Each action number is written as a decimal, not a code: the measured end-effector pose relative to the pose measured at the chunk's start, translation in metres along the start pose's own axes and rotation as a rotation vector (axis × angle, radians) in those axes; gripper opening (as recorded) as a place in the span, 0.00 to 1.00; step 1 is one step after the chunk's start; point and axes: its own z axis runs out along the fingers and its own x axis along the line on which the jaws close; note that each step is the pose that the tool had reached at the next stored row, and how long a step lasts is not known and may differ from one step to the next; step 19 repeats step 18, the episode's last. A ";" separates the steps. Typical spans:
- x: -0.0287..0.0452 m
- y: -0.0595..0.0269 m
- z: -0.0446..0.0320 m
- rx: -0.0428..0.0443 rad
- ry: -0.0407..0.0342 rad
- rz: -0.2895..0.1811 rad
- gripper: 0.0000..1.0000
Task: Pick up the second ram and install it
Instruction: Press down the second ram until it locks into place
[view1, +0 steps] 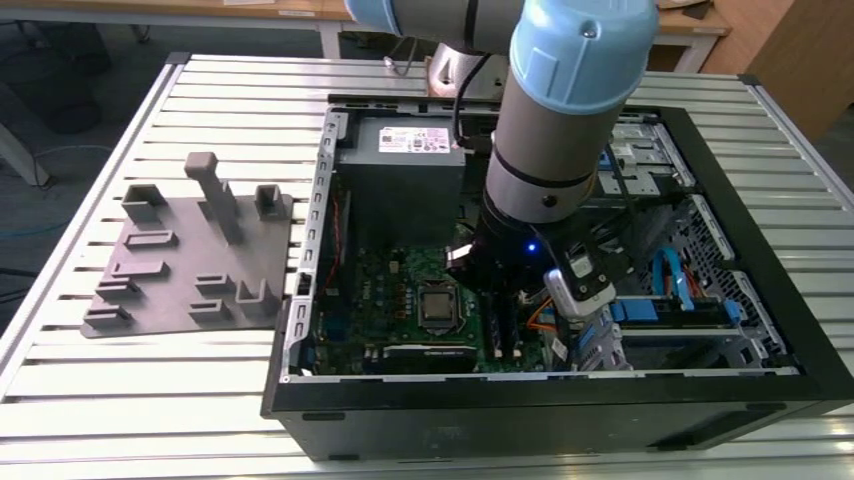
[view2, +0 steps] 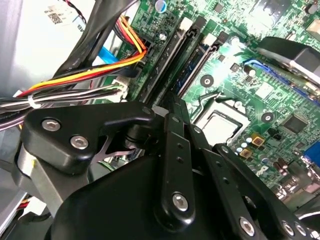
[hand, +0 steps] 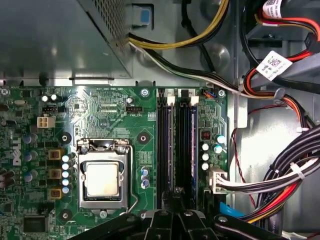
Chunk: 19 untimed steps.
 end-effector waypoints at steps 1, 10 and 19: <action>0.0000 0.0000 -0.0002 -0.0002 -0.0001 0.000 0.07; -0.0003 -0.0002 -0.0361 -0.0009 -0.0006 0.000 0.07; -0.0004 -0.0002 -0.0400 -0.0014 -0.0006 0.000 0.07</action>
